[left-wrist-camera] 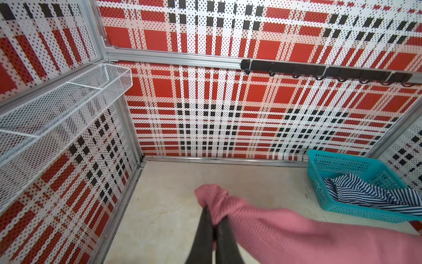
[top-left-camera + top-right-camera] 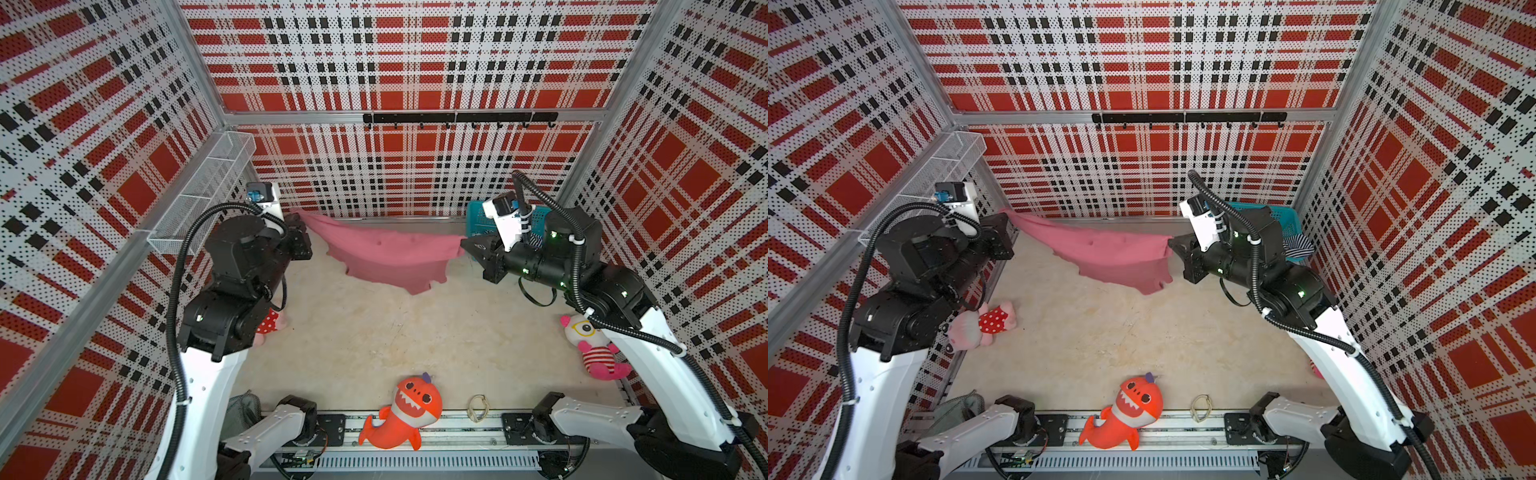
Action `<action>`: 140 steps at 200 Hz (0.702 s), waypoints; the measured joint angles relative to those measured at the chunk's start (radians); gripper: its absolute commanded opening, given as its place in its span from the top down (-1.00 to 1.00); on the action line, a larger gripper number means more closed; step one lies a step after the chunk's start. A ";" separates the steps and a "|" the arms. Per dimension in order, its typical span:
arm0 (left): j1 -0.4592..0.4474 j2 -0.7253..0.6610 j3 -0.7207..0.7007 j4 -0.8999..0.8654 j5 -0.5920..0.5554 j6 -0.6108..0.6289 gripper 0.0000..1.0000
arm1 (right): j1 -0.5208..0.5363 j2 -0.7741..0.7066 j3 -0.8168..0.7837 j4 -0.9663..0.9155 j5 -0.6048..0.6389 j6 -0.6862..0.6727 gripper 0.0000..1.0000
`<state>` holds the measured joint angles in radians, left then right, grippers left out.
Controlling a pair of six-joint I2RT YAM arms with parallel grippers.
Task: Fold and stack tank tops
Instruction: Smooth out the tank top at the center of the table.
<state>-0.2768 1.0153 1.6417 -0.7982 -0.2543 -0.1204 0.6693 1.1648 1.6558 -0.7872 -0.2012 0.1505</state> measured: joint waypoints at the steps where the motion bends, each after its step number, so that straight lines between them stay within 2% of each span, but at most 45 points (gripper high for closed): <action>1: 0.000 -0.001 0.000 -0.002 0.000 0.000 1.00 | 0.001 0.000 0.000 -0.001 0.001 -0.002 1.00; 43: 0.000 -0.009 0.100 -0.074 -0.052 -0.006 1.00 | 0.015 -0.006 -0.003 -0.022 -0.005 -0.021 1.00; 59: 0.000 -0.011 0.092 -0.073 -0.056 -0.010 1.00 | 0.015 -0.003 -0.011 -0.018 0.003 -0.027 1.00; 71: 0.000 -0.022 0.044 -0.053 -0.052 -0.015 1.00 | 0.016 0.006 -0.017 -0.014 0.022 -0.031 1.00; 97: 0.027 -0.010 -0.150 0.017 -0.013 -0.034 1.00 | 0.012 0.073 -0.019 0.000 0.101 -0.032 1.00; 140: 0.133 0.212 -0.349 0.195 0.095 -0.059 1.00 | -0.066 0.258 -0.050 0.088 0.171 0.024 1.00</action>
<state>-0.1436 1.2270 1.2926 -0.6033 -0.1593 -0.1795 0.6037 1.4227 1.6062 -0.6991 -0.0307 0.1749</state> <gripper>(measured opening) 0.050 0.049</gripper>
